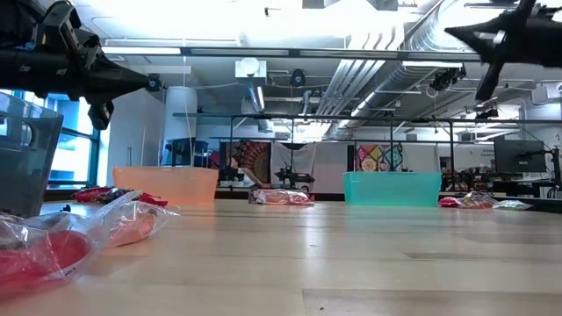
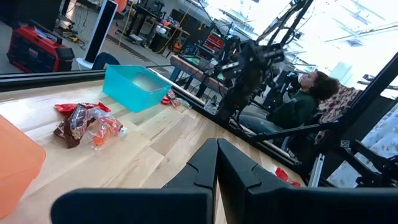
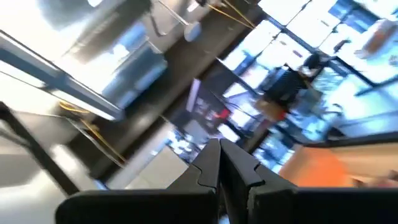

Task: Sort candy by brand, put in halloween buckets
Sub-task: Put the red chocolate bar into the blue bin

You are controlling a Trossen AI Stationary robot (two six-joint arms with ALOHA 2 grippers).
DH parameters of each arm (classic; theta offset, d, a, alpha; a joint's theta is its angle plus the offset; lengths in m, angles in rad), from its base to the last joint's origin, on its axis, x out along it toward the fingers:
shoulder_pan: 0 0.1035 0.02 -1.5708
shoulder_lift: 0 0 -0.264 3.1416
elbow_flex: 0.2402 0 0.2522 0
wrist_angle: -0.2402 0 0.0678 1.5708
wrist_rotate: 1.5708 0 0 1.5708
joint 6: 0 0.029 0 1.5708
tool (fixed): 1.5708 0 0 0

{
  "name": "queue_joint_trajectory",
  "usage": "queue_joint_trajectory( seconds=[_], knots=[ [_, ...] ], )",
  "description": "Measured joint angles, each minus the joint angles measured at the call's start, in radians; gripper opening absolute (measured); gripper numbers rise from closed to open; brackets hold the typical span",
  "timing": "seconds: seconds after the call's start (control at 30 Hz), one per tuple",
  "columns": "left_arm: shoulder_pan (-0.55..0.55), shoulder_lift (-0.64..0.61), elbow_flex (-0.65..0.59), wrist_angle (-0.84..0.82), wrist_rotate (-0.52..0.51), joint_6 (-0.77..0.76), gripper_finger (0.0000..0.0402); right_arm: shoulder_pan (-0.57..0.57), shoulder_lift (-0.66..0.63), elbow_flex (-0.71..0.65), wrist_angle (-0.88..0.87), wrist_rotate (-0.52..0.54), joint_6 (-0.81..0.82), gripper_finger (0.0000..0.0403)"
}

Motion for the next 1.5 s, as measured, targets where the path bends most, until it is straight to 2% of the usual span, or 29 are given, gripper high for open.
queue_joint_trajectory(
  seconds=[0.07, 0.13, 0.3, 0.4, 0.53, 0.67, 0.77, 0.87, 0.97, 1.13, 1.5],
  knots=[
    [0.0, 0.0, 0.0, 0.0, 0.0, 0.0, 0.0, 0.002, 0.045, 0.067, -0.014, -0.095, 0.0, 0.0],
    [0.0, 0.0, 0.0, 0.0, 0.0, 0.0, 0.0, 0.013, 0.127, 0.171, -0.144, -0.246, 0.01, 0.0],
    [0.0, 0.0, 0.0, 0.0, 0.0, 0.0, 0.0, 0.107, 0.482, 0.477, -0.775, -0.54, 0.161, 0.0],
    [0.0, 0.0, 0.0, 0.0, 0.0, -0.001, 0.0, 0.207, 0.708, 0.602, -1.003, -0.649, 0.223, 0.0001],
    [0.0, 0.0, 0.0, 0.0, 0.0, -0.001, 0.0, 0.362, 0.955, 0.695, -1.163, -0.743, 0.385, 0.002],
    [0.0, 0.0, 0.0, 0.0, 0.0, -0.001, 0.0, 0.493, 1.141, 0.718, -1.162, -0.801, 0.637, 0.0073],
    [0.0, 0.0, 0.0, 0.0, 0.0, 0.0, 0.0, 0.543, 1.244, 0.718, -1.105, -0.809, 0.824, 0.0125],
    [0.0, 0.0, 0.0, 0.0, 0.0, 0.0, 0.0, 0.553, 1.31, 0.719, -1.066, -0.815, 0.912, 0.0176],
    [0.0, 0.0, 0.0, 0.0, 0.0, -0.001, 0.0, 0.552, 1.35, 0.719, -1.058, -0.822, 0.964, 0.0208],
    [0.0, 0.0, 0.0, 0.0, 0.0, 0.0, 0.0, 0.552, 1.418, 0.719, -1.084, -0.819, 0.999, 0.0216],
    [0.0, 0.0, 0.0, 0.0, 0.0, 0.0, 0.0, 0.552, 1.538, 0.719, -1.046, -0.799, 0.966, 0.0193]
  ],
)
